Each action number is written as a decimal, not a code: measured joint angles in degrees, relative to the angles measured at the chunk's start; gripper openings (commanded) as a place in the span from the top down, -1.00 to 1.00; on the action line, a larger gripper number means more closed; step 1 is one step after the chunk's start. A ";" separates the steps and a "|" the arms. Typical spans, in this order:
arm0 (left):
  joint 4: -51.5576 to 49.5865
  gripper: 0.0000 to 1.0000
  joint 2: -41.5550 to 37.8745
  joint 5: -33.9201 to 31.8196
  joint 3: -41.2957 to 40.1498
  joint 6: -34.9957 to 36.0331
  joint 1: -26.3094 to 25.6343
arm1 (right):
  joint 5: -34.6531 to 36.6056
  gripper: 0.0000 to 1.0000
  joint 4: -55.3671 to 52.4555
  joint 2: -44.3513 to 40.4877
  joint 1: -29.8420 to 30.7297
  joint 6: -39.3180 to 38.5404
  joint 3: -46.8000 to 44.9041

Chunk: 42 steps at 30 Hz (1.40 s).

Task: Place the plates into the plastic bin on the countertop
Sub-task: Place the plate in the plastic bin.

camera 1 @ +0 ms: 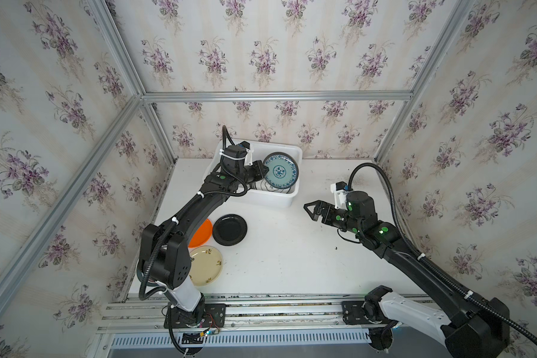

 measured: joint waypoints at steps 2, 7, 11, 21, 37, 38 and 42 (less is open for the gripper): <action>-0.90 1.00 2.60 -0.72 2.21 0.68 0.92 | 0.00 -0.99 -0.44 0.17 -0.31 -0.59 0.15; -4.35 1.00 9.38 -3.15 8.48 1.42 2.67 | 0.09 -0.99 -1.38 0.15 -0.85 -1.46 0.68; -6.62 1.00 14.91 -4.20 15.08 2.86 2.86 | 0.70 -0.99 -2.05 0.02 -1.16 -1.60 0.68; -10.97 1.00 24.39 -5.73 24.24 5.62 2.97 | 2.71 -0.99 -1.33 1.49 -1.97 -1.62 0.57; -13.84 0.97 32.00 -7.19 28.39 7.06 2.60 | 7.08 -0.95 3.41 4.94 -2.40 1.05 -1.25; -13.97 0.96 32.20 -7.15 28.39 7.06 2.54 | 7.37 -0.94 3.52 5.22 -2.45 1.33 -1.20; -14.08 0.93 32.81 -7.89 28.39 8.07 2.08 | 7.48 -0.93 3.98 6.49 -2.54 2.16 -1.20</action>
